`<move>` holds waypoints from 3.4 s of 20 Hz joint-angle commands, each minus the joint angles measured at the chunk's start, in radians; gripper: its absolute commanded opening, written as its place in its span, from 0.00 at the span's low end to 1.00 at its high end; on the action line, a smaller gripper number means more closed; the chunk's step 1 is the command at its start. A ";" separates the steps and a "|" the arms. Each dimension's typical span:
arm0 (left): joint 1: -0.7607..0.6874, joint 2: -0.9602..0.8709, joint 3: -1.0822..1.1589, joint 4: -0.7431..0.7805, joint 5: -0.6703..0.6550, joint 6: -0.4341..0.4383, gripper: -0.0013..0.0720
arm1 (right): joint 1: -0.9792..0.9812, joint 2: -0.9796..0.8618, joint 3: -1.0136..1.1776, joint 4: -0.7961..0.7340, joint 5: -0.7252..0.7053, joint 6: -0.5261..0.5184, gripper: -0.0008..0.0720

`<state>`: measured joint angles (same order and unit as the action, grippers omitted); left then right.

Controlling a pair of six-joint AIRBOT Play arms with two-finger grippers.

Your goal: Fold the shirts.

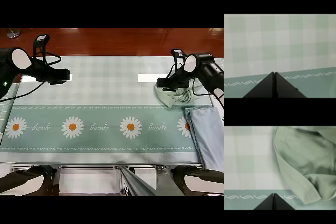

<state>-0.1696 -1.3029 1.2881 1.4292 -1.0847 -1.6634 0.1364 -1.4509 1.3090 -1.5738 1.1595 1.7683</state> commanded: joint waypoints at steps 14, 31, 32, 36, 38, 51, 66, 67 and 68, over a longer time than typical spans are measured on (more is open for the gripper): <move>0.001 -0.001 0.000 -0.009 0.005 0.000 0.05 | 0.000 0.000 0.000 0.001 -0.004 0.001 0.07; 0.013 -0.150 0.000 0.022 0.275 0.000 0.98 | -0.337 -0.216 0.000 -0.134 -0.252 0.253 0.87; 0.013 -0.165 0.000 0.022 0.247 0.000 0.98 | -0.349 -0.237 0.000 -0.058 -0.230 0.204 0.86; 0.031 -0.177 0.006 0.031 0.140 0.022 0.98 | -0.368 -0.246 0.051 0.151 -0.146 0.038 0.07; 0.083 -0.147 0.045 0.034 0.040 0.065 0.98 | -0.365 -0.214 0.172 0.181 -0.076 -0.045 0.07; 0.115 0.673 -0.587 -0.366 0.108 0.161 0.97 | -0.061 0.346 0.583 0.183 -0.202 -0.325 0.06; 0.113 0.599 -0.604 -0.375 0.162 0.114 0.97 | 0.526 0.146 0.042 0.466 -0.203 -0.217 0.07; 0.113 0.584 -0.604 -0.375 0.159 0.116 0.97 | 0.554 0.069 0.040 0.468 -0.224 -0.182 0.07; 0.113 0.569 -0.604 -0.375 0.159 0.135 0.97 | 0.570 0.007 0.040 0.489 -0.237 -0.166 0.07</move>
<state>-0.0559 -0.6991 0.6849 1.0538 -0.9207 -1.5482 0.6106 -1.2968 1.4281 -1.1313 1.0313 1.5146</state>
